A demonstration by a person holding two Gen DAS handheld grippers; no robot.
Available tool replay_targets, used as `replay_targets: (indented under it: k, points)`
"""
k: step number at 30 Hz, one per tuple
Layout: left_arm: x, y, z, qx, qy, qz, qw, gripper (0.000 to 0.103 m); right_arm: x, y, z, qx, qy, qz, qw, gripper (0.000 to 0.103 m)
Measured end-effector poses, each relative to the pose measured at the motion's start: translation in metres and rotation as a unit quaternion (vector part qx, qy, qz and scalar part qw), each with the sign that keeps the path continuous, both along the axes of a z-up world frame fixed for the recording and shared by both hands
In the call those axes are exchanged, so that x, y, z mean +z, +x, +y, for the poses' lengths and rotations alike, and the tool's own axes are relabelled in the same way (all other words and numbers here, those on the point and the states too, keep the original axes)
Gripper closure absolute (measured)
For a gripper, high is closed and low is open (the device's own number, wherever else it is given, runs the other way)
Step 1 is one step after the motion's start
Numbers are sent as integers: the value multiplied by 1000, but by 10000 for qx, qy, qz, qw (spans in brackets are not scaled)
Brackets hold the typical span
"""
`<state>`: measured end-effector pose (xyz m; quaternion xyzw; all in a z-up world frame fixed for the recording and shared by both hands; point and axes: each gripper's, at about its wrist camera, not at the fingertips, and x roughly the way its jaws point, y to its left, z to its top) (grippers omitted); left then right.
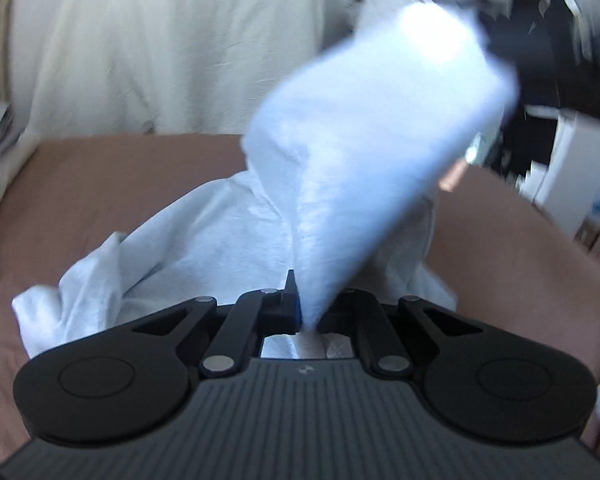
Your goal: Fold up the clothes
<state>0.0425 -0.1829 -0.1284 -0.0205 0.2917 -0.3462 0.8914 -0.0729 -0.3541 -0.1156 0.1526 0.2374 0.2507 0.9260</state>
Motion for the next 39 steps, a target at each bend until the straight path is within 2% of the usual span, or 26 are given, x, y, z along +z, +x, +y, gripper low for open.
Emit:
replay_targets:
  k: [2, 4, 5, 7, 8, 10, 13, 15, 17, 18, 19, 20, 21, 23, 25, 27, 30, 33, 34, 36, 39]
  points:
    - [5, 7, 11, 132, -212, 94, 9996, 97, -5, -3, -5, -212, -467, -23, 9987, 89]
    - [7, 12, 18, 287, -328, 125, 9990, 97, -17, -4, -11, -380, -781, 78, 9962, 71]
    - [6, 15, 20, 347, -361, 150, 9986, 97, -25, -5, -16, -443, -826, 155, 9955, 60]
    - [4, 19, 23, 425, -435, 214, 9979, 97, -48, -4, -29, -591, -702, 387, 9950, 54]
    - [4, 21, 24, 427, -482, 251, 9976, 97, -63, -3, -37, -693, -512, 590, 9945, 50]
    - [4, 22, 23, 370, -574, 271, 9973, 97, -91, 2, -56, -883, 45, 1073, 9903, 49]
    - [6, 18, 19, 219, -599, 142, 9979, 97, -128, 21, -77, -926, 1206, 1760, 9726, 45]
    - [8, 10, 17, 115, -593, 84, 9981, 97, -147, 34, -90, -1151, 1940, 1880, 9559, 43]
    - [6, 7, 14, -55, -664, 134, 9977, 97, -168, 50, -101, -1338, 2667, 1955, 9342, 42]
    - [6, 0, 13, -133, -660, 145, 9976, 97, -175, 57, -102, -1220, 2877, 1982, 9290, 44]
    - [6, -7, 12, -177, -590, 125, 9980, 97, -176, 59, -101, -1127, 2863, 1946, 9314, 51]
    - [3, -9, 6, -200, -480, 86, 9986, 97, -174, 59, -98, -1080, 2733, 1869, 9374, 90]
    - [0, -9, 1, -228, -366, 43, 9991, 97, -172, 59, -96, -1032, 2602, 1792, 9432, 99]
    - [-2, -10, -5, -243, -171, 63, 9995, 88, -154, 50, -100, -1239, 2278, 1444, 9549, 99]
    - [-5, -11, -7, -191, 51, 152, 9997, 49, -133, 38, -110, -1539, 2051, 1025, 9611, 99]
    - [-7, -14, -2, -206, 72, 133, 9997, 47, -110, 24, -130, -1907, 2027, 555, 9589, 99]
    - [-8, -17, -7, -292, 137, 155, 9994, 41, -75, -6, -152, -2552, 1616, -82, 9533, 100]
    - [-13, -23, -14, -359, 327, 66, 9988, 33, -37, -46, -166, -3229, 1281, -721, 9350, 99]
    - [-17, -24, -19, -394, 444, 86, 9982, 28, -20, -59, -168, -3353, 1100, -1007, 9303, 99]
    - [-29, -25, -28, -487, 656, 190, 9965, 24, 9, -79, -167, -3566, 592, -1472, 9207, 99]
    - [-48, -25, -46, -562, 1050, 227, 9926, 20, 28, -91, -170, -3945, -154, -1679, 9033, 100]
